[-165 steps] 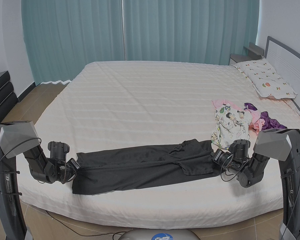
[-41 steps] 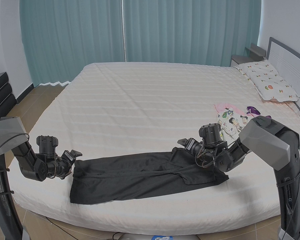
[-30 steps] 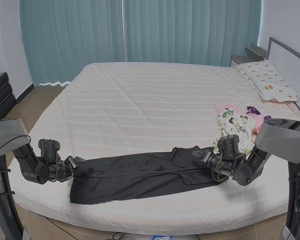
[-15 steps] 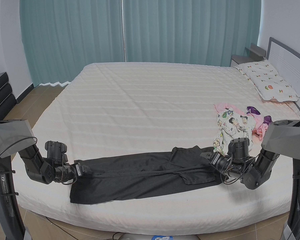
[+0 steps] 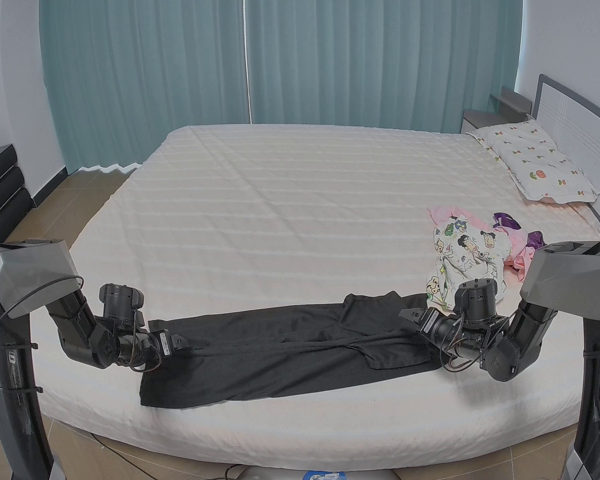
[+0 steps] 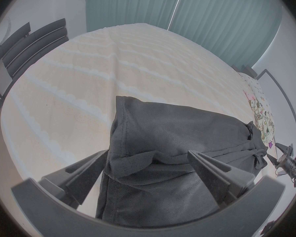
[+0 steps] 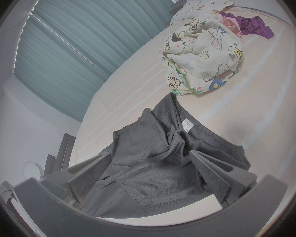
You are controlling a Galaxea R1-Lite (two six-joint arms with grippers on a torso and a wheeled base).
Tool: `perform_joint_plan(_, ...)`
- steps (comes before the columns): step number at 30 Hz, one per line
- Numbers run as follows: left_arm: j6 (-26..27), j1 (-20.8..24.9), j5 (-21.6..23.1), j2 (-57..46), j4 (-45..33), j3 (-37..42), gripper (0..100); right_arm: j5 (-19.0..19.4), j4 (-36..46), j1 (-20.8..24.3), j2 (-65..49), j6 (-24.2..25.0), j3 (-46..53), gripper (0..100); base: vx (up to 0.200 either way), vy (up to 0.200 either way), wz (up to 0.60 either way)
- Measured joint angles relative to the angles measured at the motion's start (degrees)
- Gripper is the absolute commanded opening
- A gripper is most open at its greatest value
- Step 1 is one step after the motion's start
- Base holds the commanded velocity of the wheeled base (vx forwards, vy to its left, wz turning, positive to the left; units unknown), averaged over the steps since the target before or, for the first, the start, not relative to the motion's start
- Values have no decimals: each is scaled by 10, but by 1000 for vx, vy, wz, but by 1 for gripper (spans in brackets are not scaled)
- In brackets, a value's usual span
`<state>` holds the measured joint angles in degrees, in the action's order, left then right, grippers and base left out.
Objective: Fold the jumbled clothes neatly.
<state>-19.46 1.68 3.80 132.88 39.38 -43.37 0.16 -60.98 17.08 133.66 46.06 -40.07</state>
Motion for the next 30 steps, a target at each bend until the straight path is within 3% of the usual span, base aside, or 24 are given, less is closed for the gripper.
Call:
perform_joint_plan(1,0,-1,0,3,0,-2,0,3,0,0,0,0,1,100,0,0,0)
perform_joint_plan(30,1,-39,-23,-17,-4,17,0,5,0,3,2,1,4,100,0,0,0)
